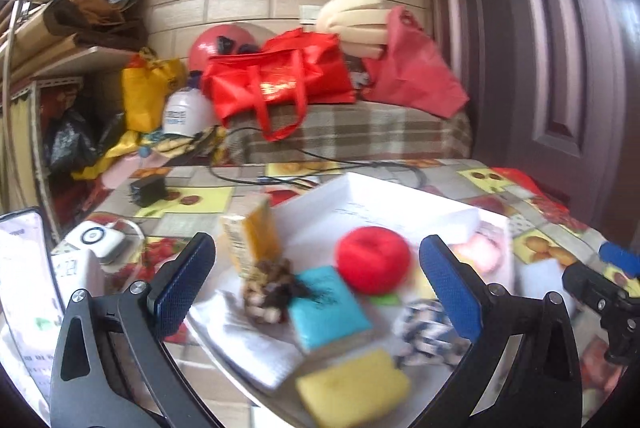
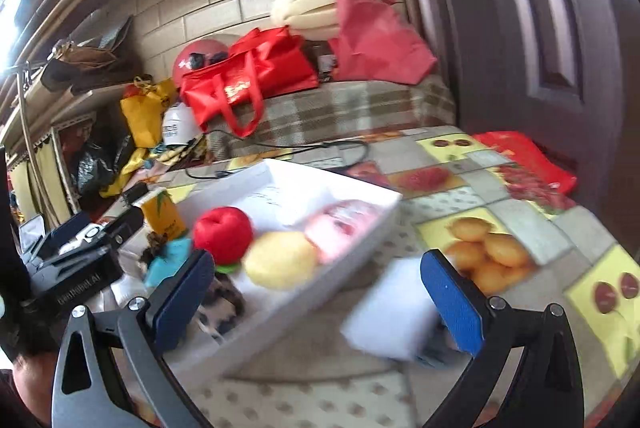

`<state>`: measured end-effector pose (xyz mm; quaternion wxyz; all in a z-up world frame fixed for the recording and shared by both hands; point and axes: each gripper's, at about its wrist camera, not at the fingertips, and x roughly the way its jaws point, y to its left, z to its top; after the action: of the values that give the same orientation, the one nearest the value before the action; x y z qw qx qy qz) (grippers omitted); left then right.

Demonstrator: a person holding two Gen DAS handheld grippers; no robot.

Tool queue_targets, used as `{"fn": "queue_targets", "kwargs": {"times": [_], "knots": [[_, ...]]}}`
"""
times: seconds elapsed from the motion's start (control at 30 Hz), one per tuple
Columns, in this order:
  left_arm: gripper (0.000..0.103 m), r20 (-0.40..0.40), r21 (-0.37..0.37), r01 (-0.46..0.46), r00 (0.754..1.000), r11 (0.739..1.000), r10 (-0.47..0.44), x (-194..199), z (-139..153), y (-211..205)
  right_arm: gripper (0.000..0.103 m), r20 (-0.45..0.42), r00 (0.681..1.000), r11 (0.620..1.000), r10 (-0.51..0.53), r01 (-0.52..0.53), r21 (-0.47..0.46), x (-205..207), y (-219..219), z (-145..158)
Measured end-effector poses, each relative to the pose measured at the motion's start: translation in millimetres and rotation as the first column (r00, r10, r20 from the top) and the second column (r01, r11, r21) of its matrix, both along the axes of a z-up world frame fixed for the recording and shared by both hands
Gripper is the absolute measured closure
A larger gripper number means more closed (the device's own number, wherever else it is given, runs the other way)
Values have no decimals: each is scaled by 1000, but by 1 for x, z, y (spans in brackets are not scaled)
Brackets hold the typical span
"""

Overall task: Organize soft objects
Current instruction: 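Grasp the knotted grey-pink hair ties with the right tool while the left tool grasps the white foam block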

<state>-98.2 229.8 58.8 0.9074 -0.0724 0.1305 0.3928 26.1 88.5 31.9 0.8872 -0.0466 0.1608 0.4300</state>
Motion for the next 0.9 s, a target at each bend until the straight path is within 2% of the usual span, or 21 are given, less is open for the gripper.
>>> {"fn": "queue_targets", "kwargs": {"times": [0.07, 0.13, 0.2, 0.3, 0.37, 0.43, 0.47, 0.57, 0.6, 0.67, 0.7, 0.73, 0.8, 0.83, 0.87, 0.9], "knots": [[0, -5, -1, 52, 999, 999, -52, 5, 0, -14, 0, 78, 996, 999, -37, 37, 1, 2, -19, 2], [0, -19, 6, 112, 994, 994, -112, 12, 1, -29, 0, 101, 992, 997, -81, 82, -8, 14, -38, 3], [0, -42, 8, 181, 983, 983, -181, 22, 1, -46, 0, 48, 994, 993, -103, 105, -48, 37, -53, 1], [0, -119, -37, 323, 938, 946, -325, 44, -3, -73, 0, -79, 989, 988, -126, 117, -104, 75, -66, -5], [0, -169, -120, 414, 887, 903, -429, 63, -9, -89, 0, -163, 983, 986, -90, 65, -153, 90, -65, -12], [0, -176, -177, 447, 862, 877, -475, 73, -13, -98, 0, -230, 973, 986, -15, -24, -165, 95, -60, -18], [0, -184, -189, 453, 855, 872, -484, 77, -15, -104, 0, -234, 972, 984, 18, -58, -168, 92, -57, -19], [1, -226, -162, 442, 854, 882, -469, 84, -15, -113, 1, -196, 974, 960, 115, -160, -232, 76, -39, -22], [1, -222, -170, 438, 856, 883, -468, 84, -15, -111, 9, -188, 974, 946, 128, -177, -270, 71, -30, -24], [1, -215, -193, 434, 856, 880, -470, 86, -15, -107, 16, -205, 970, 926, 132, -194, -323, 72, -20, -32], [1, -212, -203, 426, 860, 881, -465, 86, -16, -105, 23, -218, 967, 917, 132, -203, -343, 73, -16, -36], [1, -210, -208, 419, 863, 884, -459, 85, -16, -103, 30, -234, 962, 908, 139, -218, -357, 76, -10, -39], [1, -204, -222, 414, 866, 883, -457, 83, -18, -100, 33, -248, 957, 900, 150, -235, -366, 81, -3, -42], [1, -202, -226, 414, 866, 882, -458, 82, -19, -99, 40, -249, 955, 898, 162, -247, -364, 81, 0, -41], [1, -201, -227, 413, 866, 882, -458, 82, -19, -99, 47, -251, 952, 894, 178, -263, -363, 80, 2, -41], [1, -201, -227, 414, 866, 882, -458, 82, -19, -99, 65, -255, 947, 888, 196, -281, -363, 79, 3, -42]]}}
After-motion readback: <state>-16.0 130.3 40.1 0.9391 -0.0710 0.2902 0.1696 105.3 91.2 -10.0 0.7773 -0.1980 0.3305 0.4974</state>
